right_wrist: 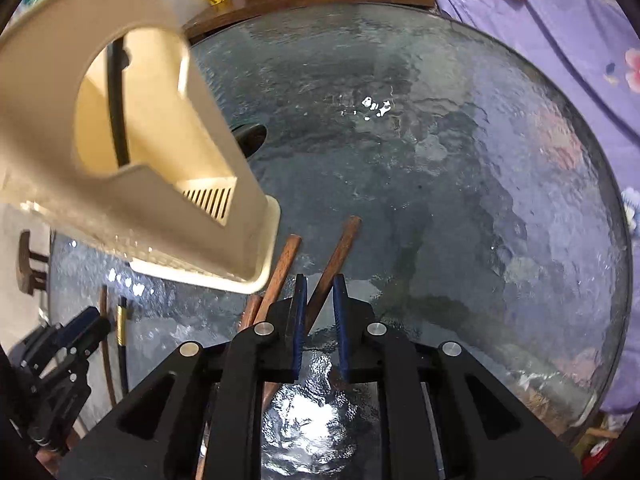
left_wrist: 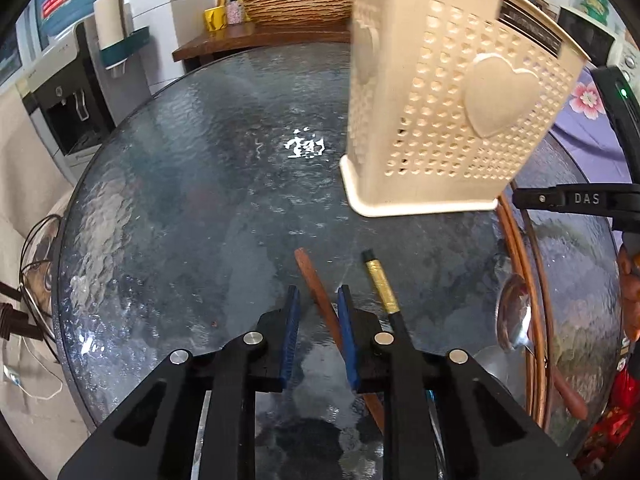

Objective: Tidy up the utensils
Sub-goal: 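Grasp a brown chopstick with the right tool while the left tool grasps another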

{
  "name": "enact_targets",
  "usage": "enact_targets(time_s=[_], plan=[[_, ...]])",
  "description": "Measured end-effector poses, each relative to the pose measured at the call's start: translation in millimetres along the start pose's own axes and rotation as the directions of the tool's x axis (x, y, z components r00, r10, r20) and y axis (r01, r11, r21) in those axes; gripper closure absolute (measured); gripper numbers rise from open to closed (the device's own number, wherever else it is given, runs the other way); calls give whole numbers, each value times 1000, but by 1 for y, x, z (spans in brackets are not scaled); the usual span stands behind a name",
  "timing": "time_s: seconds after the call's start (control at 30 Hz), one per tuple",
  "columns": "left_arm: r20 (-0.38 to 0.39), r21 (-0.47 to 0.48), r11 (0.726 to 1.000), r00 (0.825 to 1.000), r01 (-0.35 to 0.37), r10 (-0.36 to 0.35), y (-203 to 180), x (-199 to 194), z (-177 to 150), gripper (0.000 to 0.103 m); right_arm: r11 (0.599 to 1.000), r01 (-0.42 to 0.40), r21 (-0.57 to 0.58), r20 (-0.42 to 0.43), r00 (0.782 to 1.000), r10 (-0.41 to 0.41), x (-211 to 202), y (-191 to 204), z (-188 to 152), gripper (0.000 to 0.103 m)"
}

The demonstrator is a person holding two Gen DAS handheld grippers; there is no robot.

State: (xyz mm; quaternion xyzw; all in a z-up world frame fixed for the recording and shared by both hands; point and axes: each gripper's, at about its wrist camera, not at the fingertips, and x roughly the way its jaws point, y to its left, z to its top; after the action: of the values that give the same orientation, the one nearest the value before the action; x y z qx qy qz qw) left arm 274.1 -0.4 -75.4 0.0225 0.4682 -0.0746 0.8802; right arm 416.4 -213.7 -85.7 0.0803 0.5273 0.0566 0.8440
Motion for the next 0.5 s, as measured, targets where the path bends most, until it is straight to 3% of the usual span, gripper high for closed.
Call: enact_targets(time_s=[0.03, 0.1, 0.23, 0.37, 0.43, 0.5], plan=[[-7, -5, 1000, 1000, 3, -3, 2, 1, 2, 84, 1000, 0, 6, 0, 1000, 0, 0, -3, 0, 89], [-15, 6, 1000, 1000, 2, -2, -1, 2, 4, 84, 1000, -7, 16, -1, 1000, 7, 1, 0, 3, 76], [-20, 29, 1000, 1000, -9, 10, -10, 6, 9, 84, 999, 48, -14, 21, 999, -47, 7, 11, 11, 75], [-25, 12, 1000, 1000, 5, -4, -11, 9, 12, 84, 995, 95, -32, 48, 994, -94, 7, 12, 7, 89], [-26, 11, 1000, 1000, 11, -11, -11, 11, 16, 84, 997, 77, -17, 55, 996, -76, 6, 8, 6, 90], [-23, 13, 1000, 1000, -7, 8, -11, 14, 19, 91, 998, 59, 1, 56, 997, -58, 3, 4, 2, 91]])
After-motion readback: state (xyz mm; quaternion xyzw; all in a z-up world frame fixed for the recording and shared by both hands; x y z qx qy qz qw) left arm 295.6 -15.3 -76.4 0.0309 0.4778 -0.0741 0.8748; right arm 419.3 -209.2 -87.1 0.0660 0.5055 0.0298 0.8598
